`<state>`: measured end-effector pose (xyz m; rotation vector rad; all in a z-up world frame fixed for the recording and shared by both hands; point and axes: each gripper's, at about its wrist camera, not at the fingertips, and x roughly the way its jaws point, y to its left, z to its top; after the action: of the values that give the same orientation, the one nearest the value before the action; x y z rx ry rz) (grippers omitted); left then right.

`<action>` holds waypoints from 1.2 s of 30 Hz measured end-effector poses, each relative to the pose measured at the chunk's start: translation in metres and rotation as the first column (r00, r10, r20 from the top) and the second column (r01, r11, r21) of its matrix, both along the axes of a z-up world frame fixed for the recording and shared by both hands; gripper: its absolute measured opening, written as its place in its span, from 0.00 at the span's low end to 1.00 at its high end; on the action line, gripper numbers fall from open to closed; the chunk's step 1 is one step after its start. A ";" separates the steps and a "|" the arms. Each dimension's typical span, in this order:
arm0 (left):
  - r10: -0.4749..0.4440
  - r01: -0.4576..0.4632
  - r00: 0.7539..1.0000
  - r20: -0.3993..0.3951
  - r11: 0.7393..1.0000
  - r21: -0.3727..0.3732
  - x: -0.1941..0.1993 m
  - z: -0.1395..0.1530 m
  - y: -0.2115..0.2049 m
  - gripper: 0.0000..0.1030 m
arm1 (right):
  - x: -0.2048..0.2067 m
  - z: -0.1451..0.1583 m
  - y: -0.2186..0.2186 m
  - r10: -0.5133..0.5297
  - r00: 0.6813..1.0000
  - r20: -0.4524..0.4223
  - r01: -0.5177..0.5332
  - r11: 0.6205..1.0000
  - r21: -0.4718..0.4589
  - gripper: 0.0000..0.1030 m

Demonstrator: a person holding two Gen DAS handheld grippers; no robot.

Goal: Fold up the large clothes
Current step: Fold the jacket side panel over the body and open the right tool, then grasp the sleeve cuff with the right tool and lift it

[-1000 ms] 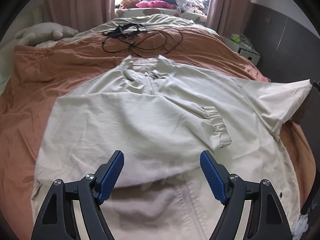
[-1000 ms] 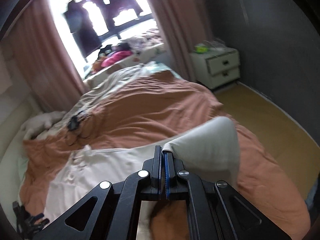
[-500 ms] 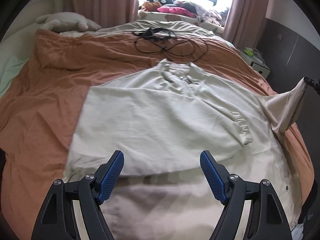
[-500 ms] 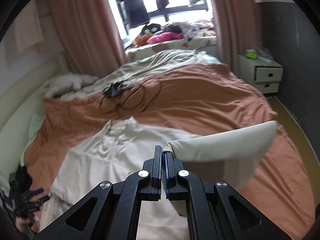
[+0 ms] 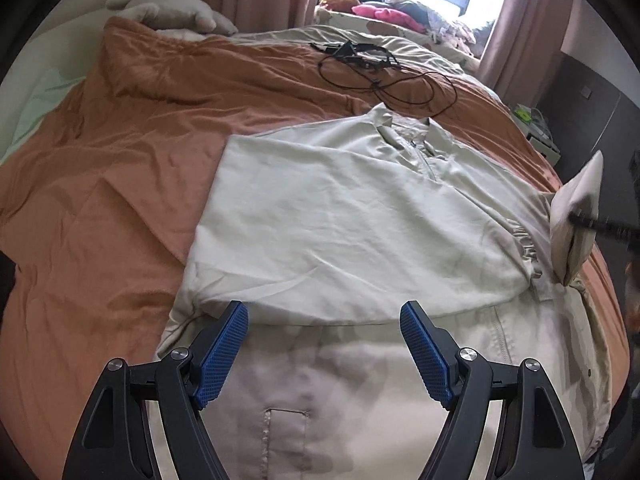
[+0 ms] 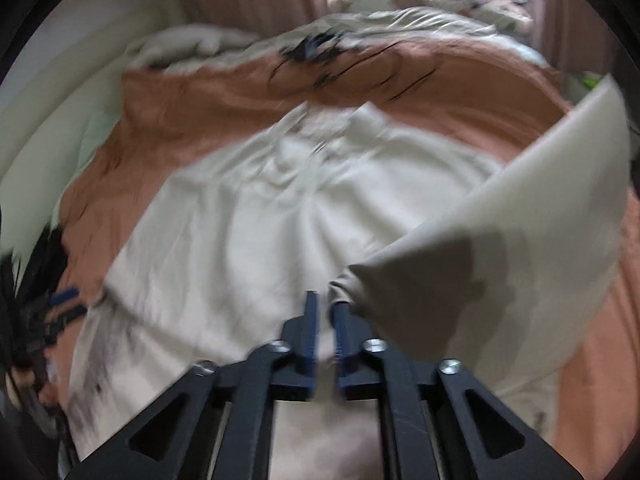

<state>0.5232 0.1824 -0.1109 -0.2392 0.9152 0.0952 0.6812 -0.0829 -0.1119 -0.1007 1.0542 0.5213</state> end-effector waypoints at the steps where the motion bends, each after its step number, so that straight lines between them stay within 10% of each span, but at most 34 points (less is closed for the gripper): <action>1: 0.001 -0.001 1.000 -0.001 1.000 -0.002 0.000 0.000 0.000 0.77 | -0.004 -0.005 0.003 0.021 1.000 -0.018 -0.021 1.000 0.004 0.34; 3: -0.001 0.001 1.000 0.002 1.000 -0.007 0.000 0.000 0.000 0.77 | -0.014 -0.015 0.008 0.046 0.997 -0.063 -0.045 0.999 0.016 0.50; 13: -0.030 0.030 0.999 0.011 1.000 -0.003 0.006 0.002 -0.017 0.77 | -0.031 0.006 -0.067 -0.083 0.996 -0.031 0.085 0.993 0.076 0.50; 19: -0.038 0.038 0.999 0.000 0.999 -0.005 0.012 -0.008 -0.025 0.77 | 0.006 -0.021 -0.130 -0.331 0.939 -0.098 0.338 0.938 0.072 0.50; 31: -0.012 0.014 0.999 -0.047 1.000 0.028 0.020 -0.032 0.002 0.77 | 0.065 -0.077 -0.135 -0.491 0.845 -0.212 0.527 0.833 0.170 0.64; 36: 0.011 -0.010 0.999 -0.045 1.000 0.028 0.017 -0.034 0.019 0.77 | 0.073 -0.087 -0.129 -0.534 0.827 -0.177 0.554 0.828 0.091 0.30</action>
<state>0.5407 0.2016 -0.1451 -0.2166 0.9571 0.1232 0.7544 -0.2123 -0.1989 0.3644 1.1248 0.0744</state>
